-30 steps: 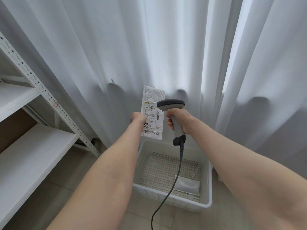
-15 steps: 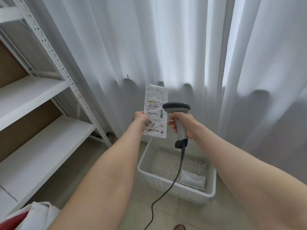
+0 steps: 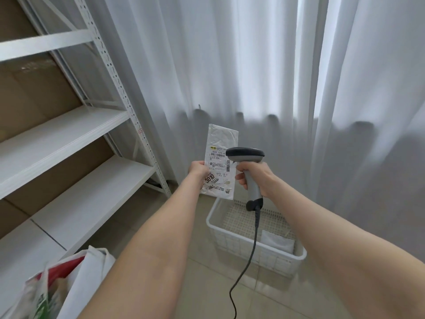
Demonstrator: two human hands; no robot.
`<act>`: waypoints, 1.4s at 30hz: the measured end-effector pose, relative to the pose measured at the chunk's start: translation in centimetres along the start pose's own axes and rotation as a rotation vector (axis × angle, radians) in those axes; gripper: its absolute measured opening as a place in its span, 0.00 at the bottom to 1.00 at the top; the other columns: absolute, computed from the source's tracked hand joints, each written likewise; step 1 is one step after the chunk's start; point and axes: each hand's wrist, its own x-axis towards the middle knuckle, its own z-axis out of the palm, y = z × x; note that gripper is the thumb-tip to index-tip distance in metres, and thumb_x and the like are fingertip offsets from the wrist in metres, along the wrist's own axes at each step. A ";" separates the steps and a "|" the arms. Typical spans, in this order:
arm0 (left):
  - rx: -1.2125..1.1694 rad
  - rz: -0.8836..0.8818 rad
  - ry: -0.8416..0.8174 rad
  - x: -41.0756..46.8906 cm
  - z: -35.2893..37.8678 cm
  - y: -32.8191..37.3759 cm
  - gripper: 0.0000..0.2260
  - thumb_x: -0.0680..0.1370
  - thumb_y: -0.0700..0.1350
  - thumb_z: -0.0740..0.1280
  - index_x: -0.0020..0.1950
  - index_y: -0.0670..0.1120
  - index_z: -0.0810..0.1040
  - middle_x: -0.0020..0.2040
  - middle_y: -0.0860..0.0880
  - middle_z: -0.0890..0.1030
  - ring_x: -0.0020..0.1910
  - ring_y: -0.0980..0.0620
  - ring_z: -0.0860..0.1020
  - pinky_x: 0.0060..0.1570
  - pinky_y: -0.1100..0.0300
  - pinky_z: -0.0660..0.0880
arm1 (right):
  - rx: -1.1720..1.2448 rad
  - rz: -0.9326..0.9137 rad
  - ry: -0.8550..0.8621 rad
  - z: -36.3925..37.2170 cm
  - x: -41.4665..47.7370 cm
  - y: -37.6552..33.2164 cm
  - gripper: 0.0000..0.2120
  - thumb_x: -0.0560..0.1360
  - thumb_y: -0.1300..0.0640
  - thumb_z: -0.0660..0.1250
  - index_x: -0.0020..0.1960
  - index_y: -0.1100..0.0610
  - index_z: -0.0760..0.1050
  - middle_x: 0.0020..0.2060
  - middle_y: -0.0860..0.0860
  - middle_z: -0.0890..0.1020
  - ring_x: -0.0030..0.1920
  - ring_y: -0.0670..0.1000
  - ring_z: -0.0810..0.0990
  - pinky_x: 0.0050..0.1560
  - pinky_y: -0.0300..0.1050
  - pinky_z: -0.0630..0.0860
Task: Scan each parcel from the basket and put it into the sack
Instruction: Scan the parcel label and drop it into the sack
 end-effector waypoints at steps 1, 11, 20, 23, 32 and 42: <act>0.002 0.001 0.002 -0.1 -0.5 -0.1 0.12 0.77 0.29 0.62 0.42 0.44 0.76 0.44 0.44 0.80 0.44 0.44 0.80 0.47 0.51 0.79 | -0.004 -0.003 0.000 0.4 -0.2 0.1 0.01 0.74 0.64 0.66 0.45 0.63 0.76 0.31 0.57 0.78 0.26 0.51 0.74 0.28 0.41 0.70; 0.021 -0.004 0.007 0.2 -6.3 -2.1 0.13 0.76 0.28 0.61 0.48 0.43 0.80 0.52 0.41 0.82 0.44 0.44 0.80 0.44 0.53 0.78 | -0.038 0.024 0.025 6.8 -1.2 1.1 0.02 0.73 0.65 0.64 0.41 0.61 0.73 0.30 0.56 0.73 0.25 0.52 0.73 0.28 0.42 0.69; 0.026 -0.002 0.010 0.2 -10.4 -3.7 0.11 0.77 0.29 0.61 0.48 0.43 0.80 0.50 0.42 0.82 0.41 0.47 0.79 0.40 0.57 0.77 | -0.003 0.057 0.026 11.6 -2.4 2.1 0.02 0.74 0.64 0.64 0.42 0.60 0.73 0.29 0.55 0.73 0.25 0.50 0.73 0.28 0.40 0.70; 0.014 -0.001 0.007 0.1 -11.3 -4.1 0.12 0.77 0.28 0.61 0.50 0.42 0.80 0.51 0.42 0.82 0.42 0.46 0.79 0.42 0.57 0.77 | -0.010 0.059 0.032 12.7 -2.6 2.2 0.01 0.73 0.64 0.64 0.43 0.60 0.73 0.29 0.55 0.74 0.25 0.50 0.73 0.28 0.41 0.70; -0.001 -0.013 0.037 -2.2 -15.3 -6.3 0.13 0.78 0.28 0.60 0.54 0.40 0.80 0.51 0.42 0.82 0.47 0.44 0.80 0.46 0.53 0.79 | 0.035 0.025 -0.006 15.2 -3.1 4.7 0.02 0.75 0.64 0.68 0.47 0.62 0.77 0.37 0.57 0.79 0.30 0.50 0.77 0.30 0.41 0.74; 0.006 -0.094 0.428 -9.1 -28.2 -15.4 0.15 0.75 0.31 0.66 0.60 0.43 0.74 0.59 0.44 0.79 0.55 0.44 0.80 0.46 0.55 0.79 | -0.034 0.156 -0.179 24.9 -5.3 12.1 0.04 0.73 0.63 0.70 0.46 0.61 0.76 0.36 0.55 0.79 0.33 0.52 0.78 0.32 0.42 0.75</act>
